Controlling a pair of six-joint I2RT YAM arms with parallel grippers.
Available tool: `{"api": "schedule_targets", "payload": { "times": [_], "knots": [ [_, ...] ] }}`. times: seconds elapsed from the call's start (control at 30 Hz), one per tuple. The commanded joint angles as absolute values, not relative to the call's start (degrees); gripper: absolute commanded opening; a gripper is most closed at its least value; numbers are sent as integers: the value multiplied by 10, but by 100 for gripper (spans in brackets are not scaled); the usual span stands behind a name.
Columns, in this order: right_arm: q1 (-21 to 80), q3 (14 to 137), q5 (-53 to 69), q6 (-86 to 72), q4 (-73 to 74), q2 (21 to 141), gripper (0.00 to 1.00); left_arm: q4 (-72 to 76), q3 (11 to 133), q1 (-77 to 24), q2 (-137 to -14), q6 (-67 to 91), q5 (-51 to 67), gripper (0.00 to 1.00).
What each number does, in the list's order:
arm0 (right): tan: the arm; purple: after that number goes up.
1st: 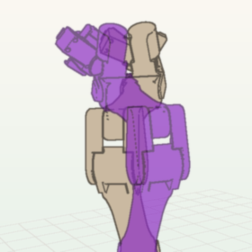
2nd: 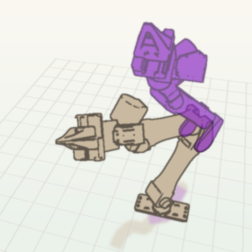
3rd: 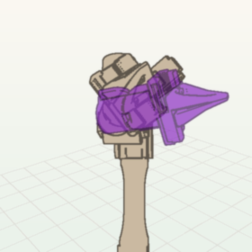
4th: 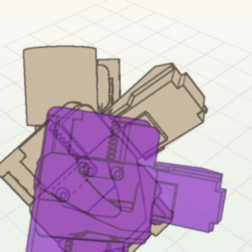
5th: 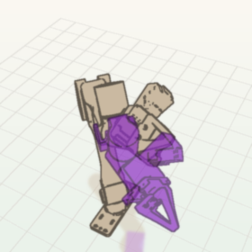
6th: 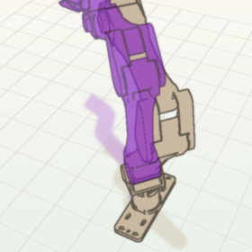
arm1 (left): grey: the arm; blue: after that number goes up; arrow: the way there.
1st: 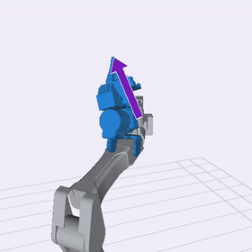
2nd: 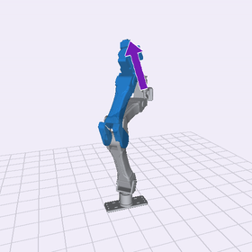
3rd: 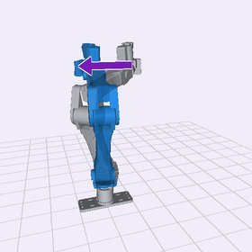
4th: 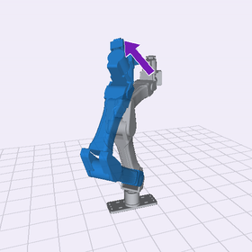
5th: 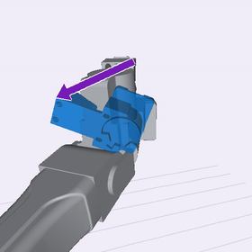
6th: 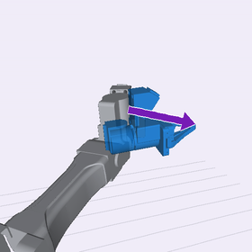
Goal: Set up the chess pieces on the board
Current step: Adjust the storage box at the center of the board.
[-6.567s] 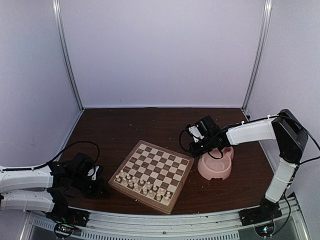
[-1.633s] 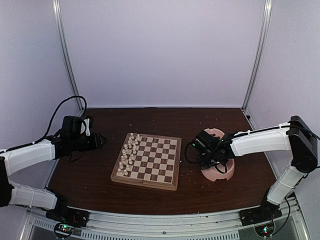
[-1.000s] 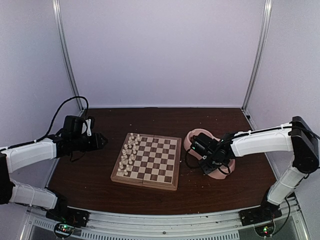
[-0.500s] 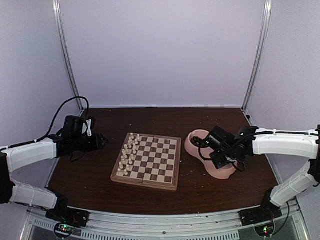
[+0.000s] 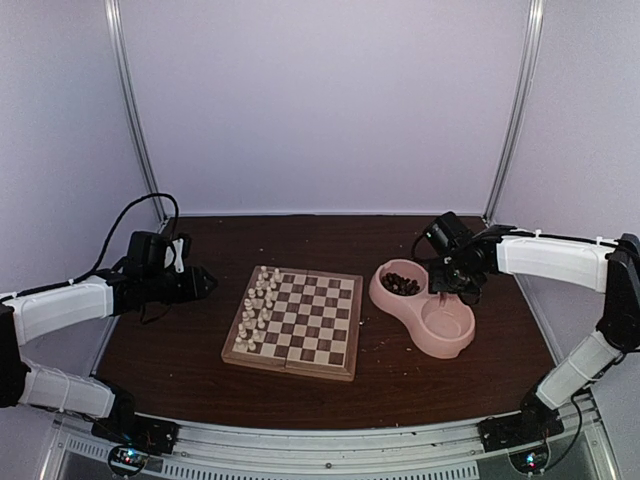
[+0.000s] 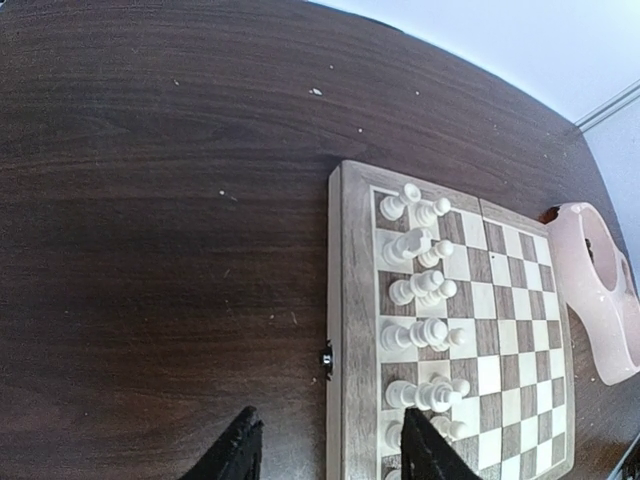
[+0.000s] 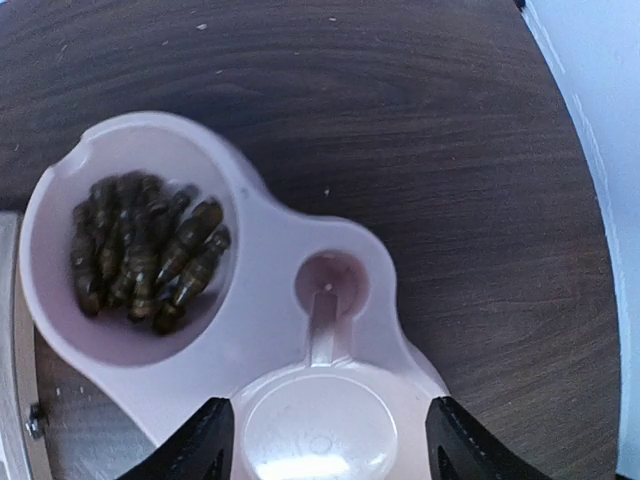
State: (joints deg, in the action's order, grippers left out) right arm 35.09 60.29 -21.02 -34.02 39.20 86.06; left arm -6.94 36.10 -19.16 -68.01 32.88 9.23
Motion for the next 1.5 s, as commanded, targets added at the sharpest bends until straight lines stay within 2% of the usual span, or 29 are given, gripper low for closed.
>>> {"api": "schedule_targets", "payload": {
  "times": [0.0, 0.07, 0.2, 0.5, 0.7, 0.97, 1.2, 1.3, 1.47],
  "knots": [
    [311, 596, -148, -471, 348, 873, 72, -46, 374, -188, -682, 328, 103, 49],
    [310, 591, -130, -495, 325, 872, 78, -45, 374, -188, -683, 327, 104, 49],
    [318, 600, -137, -532, 318, 870, 82, -44, 371, -188, -684, 326, 105, 49],
    [386, 723, -250, -684, 511, 964, 80, -47, 375, -188, -686, 325, 108, 49],
    [395, 740, -252, -758, 517, 992, 81, -51, 374, -188, -678, 325, 105, 49],
    [396, 739, -266, -786, 497, 1027, 82, -48, 376, -189, -683, 327, 115, 53],
    [395, 757, -246, -789, 477, 1080, 82, -52, 373, -188, -682, 331, 106, 64],
    [394, 758, -241, -793, 466, 1087, 81, -51, 370, -188, -677, 332, 102, 65],
    [395, 750, -241, -791, 455, 1084, 64, -52, 368, -188, -673, 332, 98, 66]
  ]
}}
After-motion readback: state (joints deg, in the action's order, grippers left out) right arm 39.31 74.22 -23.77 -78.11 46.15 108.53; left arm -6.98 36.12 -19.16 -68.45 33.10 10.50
